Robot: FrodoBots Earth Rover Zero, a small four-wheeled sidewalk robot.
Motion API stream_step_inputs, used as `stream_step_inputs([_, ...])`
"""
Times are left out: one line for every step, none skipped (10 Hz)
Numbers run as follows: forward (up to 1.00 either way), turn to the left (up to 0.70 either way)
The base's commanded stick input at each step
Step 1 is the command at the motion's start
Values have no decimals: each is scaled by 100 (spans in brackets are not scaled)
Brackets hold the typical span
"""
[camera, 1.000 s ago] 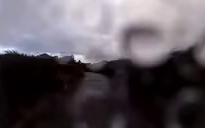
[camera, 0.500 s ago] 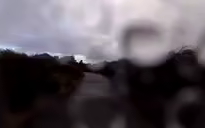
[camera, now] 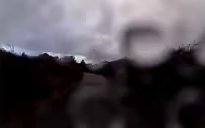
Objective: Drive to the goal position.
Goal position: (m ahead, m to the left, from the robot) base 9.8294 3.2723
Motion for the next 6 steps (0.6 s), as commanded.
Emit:
stream_step_inputs([70,14])
stream_step_inputs([70,14])
stream_step_inputs([70,0])
stream_step_inputs([70,0])
stream_step_inputs([70,0])
stream_step_inputs([70,0])
